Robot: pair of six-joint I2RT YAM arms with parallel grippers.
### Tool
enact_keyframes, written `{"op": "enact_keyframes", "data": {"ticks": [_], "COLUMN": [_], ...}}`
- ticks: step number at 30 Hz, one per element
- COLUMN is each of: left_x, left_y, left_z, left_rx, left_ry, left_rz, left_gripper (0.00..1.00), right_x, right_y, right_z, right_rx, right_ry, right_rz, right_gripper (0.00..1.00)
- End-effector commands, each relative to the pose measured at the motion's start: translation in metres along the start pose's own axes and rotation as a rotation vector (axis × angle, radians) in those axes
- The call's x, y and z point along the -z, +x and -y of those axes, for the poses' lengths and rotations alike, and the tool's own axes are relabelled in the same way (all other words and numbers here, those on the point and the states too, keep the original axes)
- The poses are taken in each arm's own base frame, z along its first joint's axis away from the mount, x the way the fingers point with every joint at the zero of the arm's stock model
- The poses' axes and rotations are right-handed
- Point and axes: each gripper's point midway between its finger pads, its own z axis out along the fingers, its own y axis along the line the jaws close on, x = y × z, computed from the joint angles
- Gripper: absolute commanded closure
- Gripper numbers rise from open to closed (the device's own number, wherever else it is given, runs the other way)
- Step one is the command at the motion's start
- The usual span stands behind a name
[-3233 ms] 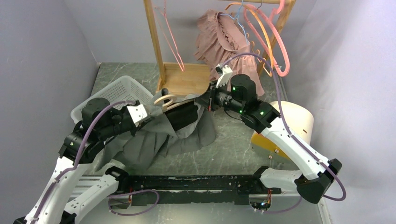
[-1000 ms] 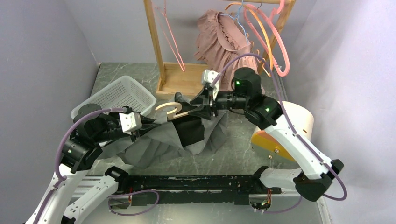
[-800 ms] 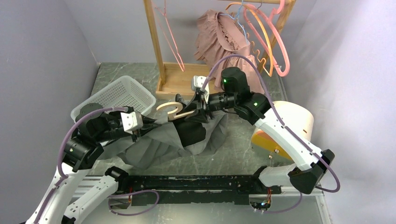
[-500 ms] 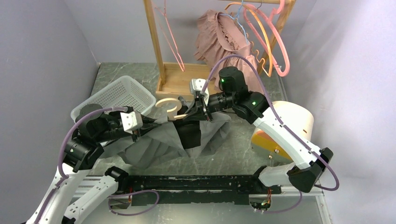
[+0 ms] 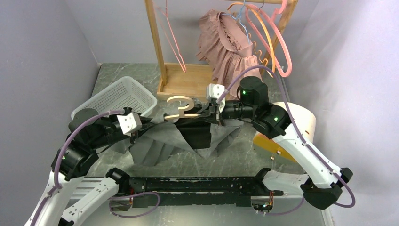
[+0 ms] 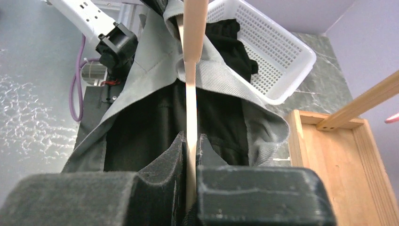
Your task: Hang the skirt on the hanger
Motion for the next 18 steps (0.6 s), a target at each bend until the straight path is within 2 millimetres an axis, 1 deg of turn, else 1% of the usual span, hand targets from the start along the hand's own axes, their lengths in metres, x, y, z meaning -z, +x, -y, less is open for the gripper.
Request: {"op": "enact_keyframes", "data": {"ticks": [1,4,5,7,11,15,18], "left_x": [0.029,0.039,0.045,0.056,0.069,0.074,0.066], "left_y": [0.01,0.007,0.005,-0.005,-0.03,-0.049,-0.049], "left_z": [-0.049,-0.063,-0.069,-0.079,-0.087,-0.096,-0.099], "left_rx": [-0.004,0.022,0.028,0.032,0.052,0.103,0.16], "left_ry": [-0.32,-0.418,-0.466,-0.551,-0.624,-0.685,-0.685], "left_rz": [-0.101,-0.113,-0.11,-0.08,0.023,0.124,0.158], "left_gripper": [0.83,0.78,0.74,0.6,0.43,0.33,0.28], "right_x": [0.026,0.031,0.033,0.035,0.036,0.036,0.037], "right_y": [-0.015,-0.017,-0.018,-0.02,-0.015,-0.005,0.006], "right_z": [-0.004,0.001,0.002,0.004,0.014,0.03,0.041], "right_rx": [-0.02,-0.034,-0.038,-0.054,-0.109,-0.192,-0.277], "right_ry": [0.083,0.128,0.139,0.16,0.236,0.335,0.414], "right_rz": [0.01,0.0,0.002,0.005,0.004,-0.013,-0.046], "right_gripper": [1.0,1.0,1.0,1.0,1.0,1.0,1.0]}}
